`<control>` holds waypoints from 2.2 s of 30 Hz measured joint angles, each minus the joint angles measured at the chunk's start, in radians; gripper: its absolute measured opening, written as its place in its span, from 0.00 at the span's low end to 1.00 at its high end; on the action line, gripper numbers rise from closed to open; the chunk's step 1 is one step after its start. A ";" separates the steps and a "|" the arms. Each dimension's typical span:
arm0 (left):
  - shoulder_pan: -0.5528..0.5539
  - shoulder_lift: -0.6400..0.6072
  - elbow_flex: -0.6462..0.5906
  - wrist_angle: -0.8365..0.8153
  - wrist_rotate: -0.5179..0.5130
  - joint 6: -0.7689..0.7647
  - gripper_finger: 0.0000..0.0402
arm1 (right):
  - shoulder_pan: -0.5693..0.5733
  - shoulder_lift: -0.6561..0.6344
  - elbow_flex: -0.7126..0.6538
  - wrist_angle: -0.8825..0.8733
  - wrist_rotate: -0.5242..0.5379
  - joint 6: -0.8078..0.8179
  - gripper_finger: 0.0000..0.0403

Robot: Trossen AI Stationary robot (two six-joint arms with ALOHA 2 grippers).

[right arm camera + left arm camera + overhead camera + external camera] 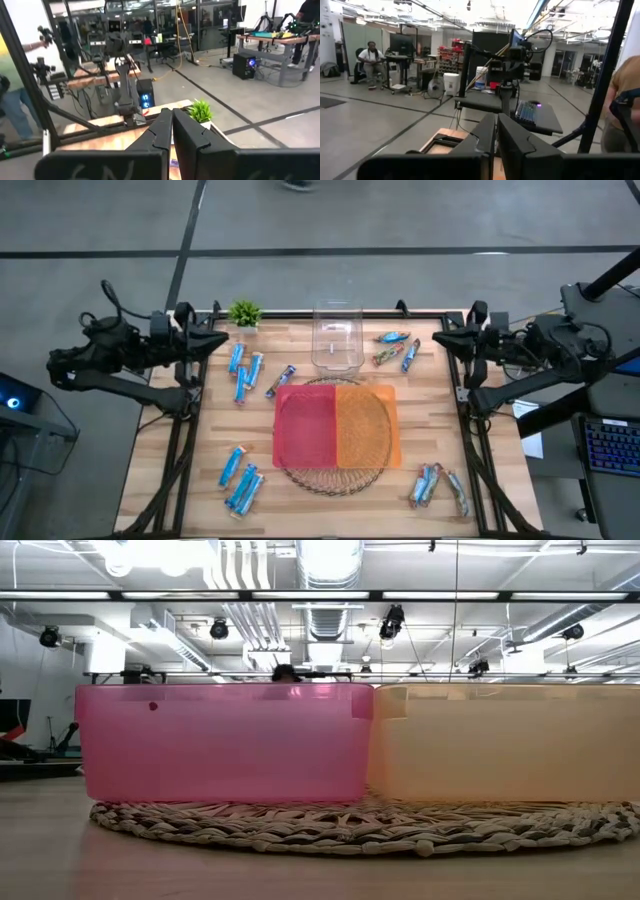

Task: Pick and place Granola Bars by type
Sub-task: Put the blue granola bar into the transparent bin

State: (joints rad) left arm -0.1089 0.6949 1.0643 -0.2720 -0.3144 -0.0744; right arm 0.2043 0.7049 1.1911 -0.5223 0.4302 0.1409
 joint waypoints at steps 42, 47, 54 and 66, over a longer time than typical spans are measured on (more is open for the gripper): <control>0.000 0.035 -0.002 0.010 -0.051 -0.012 0.01 | -0.075 0.309 0.415 -0.293 0.254 0.227 0.02; 0.000 0.035 -0.002 0.010 -0.051 -0.014 0.01 | -0.138 0.363 0.505 -0.378 0.254 0.276 0.02; 0.000 0.038 -0.004 0.009 -0.050 -0.030 0.01 | -0.271 0.432 0.625 -0.623 0.251 0.406 0.02; 0.000 0.046 -0.004 0.009 -0.050 -0.031 0.01 | -0.435 0.482 0.686 -0.787 0.245 0.430 0.02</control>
State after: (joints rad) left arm -0.1089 0.7410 1.0599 -0.2626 -0.3649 -0.1055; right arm -0.2302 1.1870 1.8770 -1.3098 0.6750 0.5707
